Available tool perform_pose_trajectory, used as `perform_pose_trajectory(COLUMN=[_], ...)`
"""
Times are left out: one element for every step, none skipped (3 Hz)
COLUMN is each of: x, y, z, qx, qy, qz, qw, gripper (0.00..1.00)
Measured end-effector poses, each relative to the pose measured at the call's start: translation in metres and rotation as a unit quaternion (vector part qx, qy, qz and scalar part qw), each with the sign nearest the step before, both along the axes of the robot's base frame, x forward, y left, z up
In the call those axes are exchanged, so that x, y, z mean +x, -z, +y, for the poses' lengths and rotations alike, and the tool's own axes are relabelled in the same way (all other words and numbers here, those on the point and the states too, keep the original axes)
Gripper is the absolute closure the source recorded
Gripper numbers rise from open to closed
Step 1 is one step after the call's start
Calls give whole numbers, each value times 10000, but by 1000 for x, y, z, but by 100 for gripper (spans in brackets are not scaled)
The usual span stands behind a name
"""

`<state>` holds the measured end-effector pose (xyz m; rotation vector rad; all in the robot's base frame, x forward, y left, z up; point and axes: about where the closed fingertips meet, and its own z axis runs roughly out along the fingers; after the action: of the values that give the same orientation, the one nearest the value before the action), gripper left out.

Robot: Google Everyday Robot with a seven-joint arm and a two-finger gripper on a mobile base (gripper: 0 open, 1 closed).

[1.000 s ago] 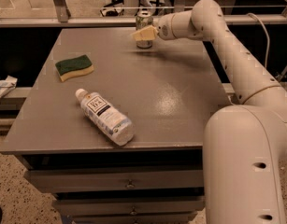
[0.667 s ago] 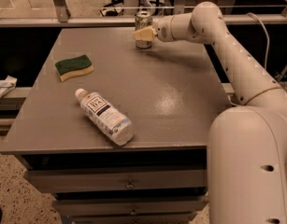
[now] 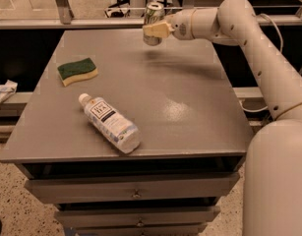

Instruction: Move 7up can near blue plastic bottle

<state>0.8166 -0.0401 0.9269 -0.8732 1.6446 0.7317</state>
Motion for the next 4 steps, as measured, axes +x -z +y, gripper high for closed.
perform_pose_trajectory(x=[-61, -110, -157, -209], y=[-15, -1, 19, 34], z=[1, 9, 21, 38], qx=[102, 132, 99, -37], qy=[-834, -1483, -2101, -2774], qz=[105, 443, 737, 786], qw=[9964, 9879, 9748, 9575], gripper=[100, 100, 100, 98])
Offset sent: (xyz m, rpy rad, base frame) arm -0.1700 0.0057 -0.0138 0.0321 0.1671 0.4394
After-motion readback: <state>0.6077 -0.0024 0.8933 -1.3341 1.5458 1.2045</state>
